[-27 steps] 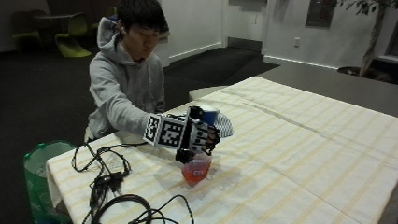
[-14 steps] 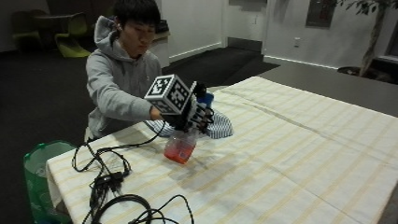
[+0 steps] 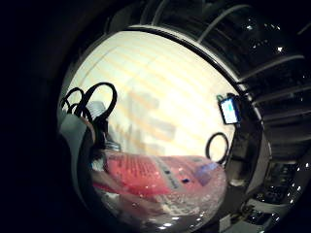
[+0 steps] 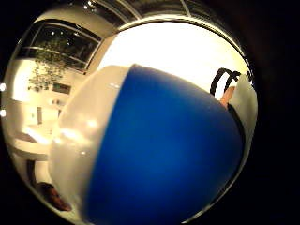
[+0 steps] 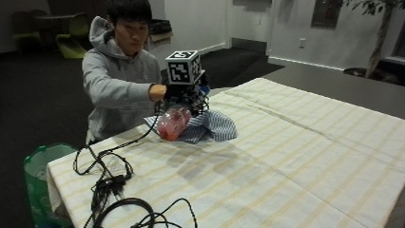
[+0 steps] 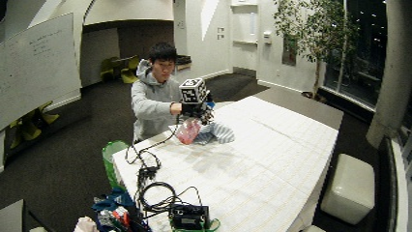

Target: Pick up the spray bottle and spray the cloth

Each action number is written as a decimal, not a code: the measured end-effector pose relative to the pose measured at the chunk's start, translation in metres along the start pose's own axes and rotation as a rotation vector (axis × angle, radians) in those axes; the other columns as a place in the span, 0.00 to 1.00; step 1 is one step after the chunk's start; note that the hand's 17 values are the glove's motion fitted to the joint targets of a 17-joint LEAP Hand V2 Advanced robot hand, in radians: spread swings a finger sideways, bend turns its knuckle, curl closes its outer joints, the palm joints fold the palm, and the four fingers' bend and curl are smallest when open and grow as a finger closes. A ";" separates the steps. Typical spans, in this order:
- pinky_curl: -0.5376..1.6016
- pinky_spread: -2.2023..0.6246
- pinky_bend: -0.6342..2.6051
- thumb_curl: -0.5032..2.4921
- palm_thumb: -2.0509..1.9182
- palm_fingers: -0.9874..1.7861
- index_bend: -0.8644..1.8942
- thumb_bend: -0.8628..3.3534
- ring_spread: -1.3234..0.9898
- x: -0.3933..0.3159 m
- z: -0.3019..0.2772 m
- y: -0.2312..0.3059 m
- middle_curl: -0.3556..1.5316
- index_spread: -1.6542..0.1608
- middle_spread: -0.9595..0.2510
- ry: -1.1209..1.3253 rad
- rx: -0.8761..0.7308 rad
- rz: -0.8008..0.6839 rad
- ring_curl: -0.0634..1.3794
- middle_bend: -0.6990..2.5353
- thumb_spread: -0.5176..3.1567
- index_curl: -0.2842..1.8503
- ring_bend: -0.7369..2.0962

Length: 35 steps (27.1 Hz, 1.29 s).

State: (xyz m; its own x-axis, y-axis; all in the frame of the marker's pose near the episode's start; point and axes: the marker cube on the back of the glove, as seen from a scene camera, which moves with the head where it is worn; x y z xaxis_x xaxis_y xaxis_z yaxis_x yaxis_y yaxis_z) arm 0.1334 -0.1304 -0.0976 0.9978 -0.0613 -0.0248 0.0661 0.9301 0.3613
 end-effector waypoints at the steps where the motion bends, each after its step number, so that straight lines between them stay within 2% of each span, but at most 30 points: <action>1: 0.43 0.68 0.31 0.40 0.78 0.86 0.46 0.20 0.49 -0.004 0.007 0.003 0.45 0.79 0.71 0.017 -0.017 -0.004 0.35 0.40 0.15 0.38 0.47; 8: 0.43 0.68 0.31 0.40 0.78 0.86 0.46 0.20 0.49 -0.016 0.044 0.018 0.45 0.79 0.71 0.024 -0.071 -0.008 0.35 0.40 0.15 0.38 0.47; 21: 0.43 0.67 0.31 0.41 0.77 0.86 0.46 0.20 0.49 -0.031 0.011 0.026 0.45 0.79 0.71 0.037 -0.010 -0.005 0.35 0.40 0.14 0.39 0.47; 35: 0.43 0.68 0.31 0.41 0.77 0.86 0.46 0.20 0.49 -0.036 0.025 0.027 0.45 0.79 0.71 0.015 -0.008 -0.017 0.36 0.40 0.14 0.39 0.47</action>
State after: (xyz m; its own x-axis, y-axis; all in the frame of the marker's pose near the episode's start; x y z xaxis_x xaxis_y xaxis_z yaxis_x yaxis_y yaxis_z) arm 0.0995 -0.1117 -0.0637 0.9965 -0.0715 -0.0443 0.0826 0.9320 0.3530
